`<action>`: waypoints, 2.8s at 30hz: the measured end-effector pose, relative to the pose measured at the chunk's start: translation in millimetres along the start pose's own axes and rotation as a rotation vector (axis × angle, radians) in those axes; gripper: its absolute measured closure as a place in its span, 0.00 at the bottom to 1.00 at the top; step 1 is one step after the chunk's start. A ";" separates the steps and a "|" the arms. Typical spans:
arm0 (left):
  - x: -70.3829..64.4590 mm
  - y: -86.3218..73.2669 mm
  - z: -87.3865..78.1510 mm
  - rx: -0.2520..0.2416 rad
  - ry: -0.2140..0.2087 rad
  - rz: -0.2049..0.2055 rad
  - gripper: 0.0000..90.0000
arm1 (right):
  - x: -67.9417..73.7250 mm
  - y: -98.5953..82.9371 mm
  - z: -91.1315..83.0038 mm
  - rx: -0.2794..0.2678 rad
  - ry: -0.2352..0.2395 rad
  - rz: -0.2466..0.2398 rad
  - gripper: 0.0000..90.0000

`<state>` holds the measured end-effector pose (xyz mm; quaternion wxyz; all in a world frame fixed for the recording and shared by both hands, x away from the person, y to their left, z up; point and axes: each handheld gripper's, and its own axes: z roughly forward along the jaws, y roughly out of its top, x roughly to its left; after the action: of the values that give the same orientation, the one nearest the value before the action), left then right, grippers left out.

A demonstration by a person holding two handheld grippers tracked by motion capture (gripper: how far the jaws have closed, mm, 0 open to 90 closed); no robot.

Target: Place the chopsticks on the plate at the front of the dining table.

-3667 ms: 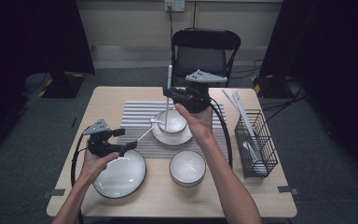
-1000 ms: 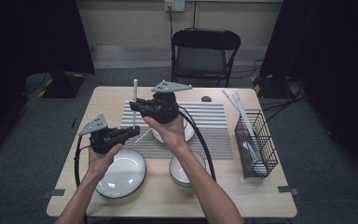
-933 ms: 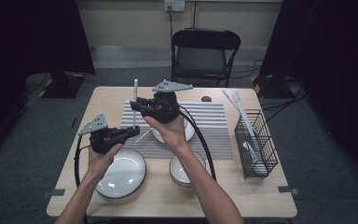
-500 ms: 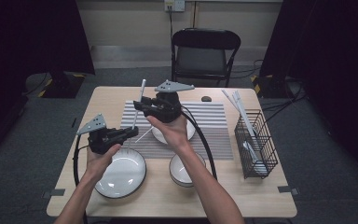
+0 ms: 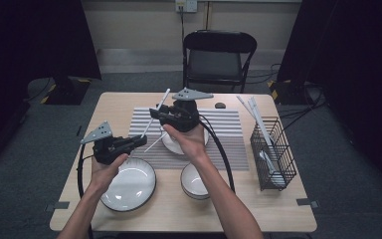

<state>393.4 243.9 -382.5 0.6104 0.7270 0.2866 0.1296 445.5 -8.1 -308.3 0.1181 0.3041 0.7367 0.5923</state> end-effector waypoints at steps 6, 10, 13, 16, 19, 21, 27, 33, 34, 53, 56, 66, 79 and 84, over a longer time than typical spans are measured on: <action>-1.1 0.9 0.6 -0.002 -0.004 0.001 0.95 | -3.8 -2.1 -2.4 0.004 -0.009 0.004 0.71; -1.2 1.0 -0.4 -0.001 -0.008 0.001 0.95 | -6.2 -4.1 -3.4 0.002 -0.007 0.013 0.69; 0.3 -1.9 1.5 -0.001 -0.020 -0.013 0.95 | -8.7 -7.6 -3.4 0.005 -0.011 0.022 0.68; 1.3 -3.5 2.3 0.005 -0.022 -0.014 0.95 | -10.0 -10.6 -3.1 0.006 -0.029 0.017 0.65; 0.5 -3.9 3.1 0.010 -0.026 -0.014 0.95 | -12.2 -13.5 -3.5 0.009 -0.038 0.017 0.60; -0.7 -4.1 3.9 0.016 -0.025 -0.015 0.95 | -13.7 -15.7 -4.7 0.005 -0.047 0.015 0.57; -2.9 -5.2 8.8 0.028 -0.035 -0.014 0.95 | -19.3 -20.3 -9.6 0.016 -0.065 0.016 0.52; -4.9 -4.8 9.2 0.022 -0.052 -0.005 0.95 | -25.6 -19.8 -16.9 -0.012 -0.061 0.039 0.48; -5.4 -4.8 9.4 0.027 -0.051 -0.001 0.95 | -26.7 -20.0 -17.6 -0.013 -0.065 0.038 0.48; -3.8 -8.6 14.4 0.071 -0.014 -0.004 0.95 | -41.7 -32.4 -46.9 -0.001 -0.111 0.058 0.39; -0.4 -8.1 11.8 0.065 -0.007 -0.020 0.95 | -41.3 -35.2 -55.4 0.011 -0.123 0.059 0.36; 11.0 -7.4 7.7 0.070 0.024 -0.025 0.95 | -47.9 -56.9 -81.1 0.048 -0.177 0.038 0.29; 27.6 0.2 9.7 0.088 0.057 -0.031 0.95 | -48.4 -85.9 -106.6 0.126 -0.204 0.068 0.25; 32.7 7.5 14.8 0.102 0.064 -0.024 0.95 | -45.7 -90.3 -111.6 0.116 -0.203 0.058 0.26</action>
<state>429.5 249.9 -383.8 0.5645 0.7492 0.3209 0.1307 394.0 -134.5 -372.0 0.1569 0.3902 0.7449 0.5180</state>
